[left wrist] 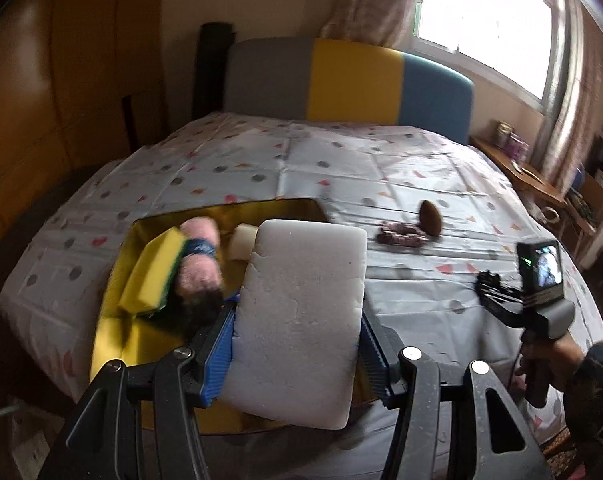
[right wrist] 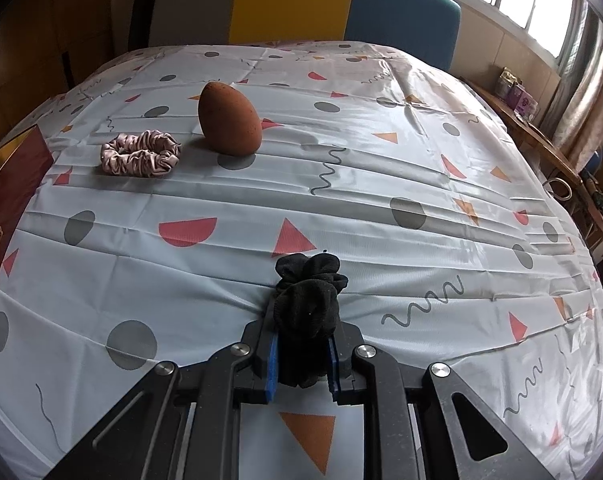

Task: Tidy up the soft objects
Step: 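Grasp the black scrunchie with the right tool while the left tool carries the white block to the tray, then lower the white block into the tray and open the left tool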

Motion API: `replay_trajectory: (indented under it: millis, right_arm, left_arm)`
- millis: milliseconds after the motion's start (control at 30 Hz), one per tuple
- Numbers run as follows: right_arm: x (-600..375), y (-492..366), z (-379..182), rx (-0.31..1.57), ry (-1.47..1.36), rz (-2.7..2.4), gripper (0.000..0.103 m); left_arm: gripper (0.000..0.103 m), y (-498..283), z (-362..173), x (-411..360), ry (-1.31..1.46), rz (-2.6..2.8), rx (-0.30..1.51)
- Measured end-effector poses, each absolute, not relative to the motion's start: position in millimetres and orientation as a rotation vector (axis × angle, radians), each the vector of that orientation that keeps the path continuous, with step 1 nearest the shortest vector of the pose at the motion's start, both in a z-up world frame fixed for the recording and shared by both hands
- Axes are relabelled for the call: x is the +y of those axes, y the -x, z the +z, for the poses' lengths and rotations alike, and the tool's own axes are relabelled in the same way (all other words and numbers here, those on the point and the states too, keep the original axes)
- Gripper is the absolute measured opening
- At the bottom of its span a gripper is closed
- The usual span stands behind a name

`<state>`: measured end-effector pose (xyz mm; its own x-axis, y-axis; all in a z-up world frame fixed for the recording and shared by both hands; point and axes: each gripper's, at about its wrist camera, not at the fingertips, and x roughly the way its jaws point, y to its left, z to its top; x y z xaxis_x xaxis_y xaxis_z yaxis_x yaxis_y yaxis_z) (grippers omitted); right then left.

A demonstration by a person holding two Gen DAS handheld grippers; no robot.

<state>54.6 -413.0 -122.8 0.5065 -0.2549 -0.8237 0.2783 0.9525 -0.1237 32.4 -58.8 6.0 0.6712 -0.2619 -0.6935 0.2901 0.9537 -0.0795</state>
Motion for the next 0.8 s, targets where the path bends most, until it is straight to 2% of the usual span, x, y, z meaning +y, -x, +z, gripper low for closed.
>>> replay_trajectory:
  millis: [433,733,800]
  right_arm:
    - [-412.4,-56.0,-122.2,1.006,-0.026,-0.324,0.02]
    - [-410.9,-56.1,-123.3,1.015,-0.021,-0.326,0.02]
    - [-410.7,-55.6,-123.3,1.014,-0.022,-0.326,0.02]
  left_arm:
    - [0.057,-62.5,-25.7,64.1,0.14,-0.067,0.887]
    - [0.06,-83.6,-58.1,61.1,0.119,-0.05,0.957]
    - [0.063,-85.0,-63.4,58.7,0.11,-0.034,0.964]
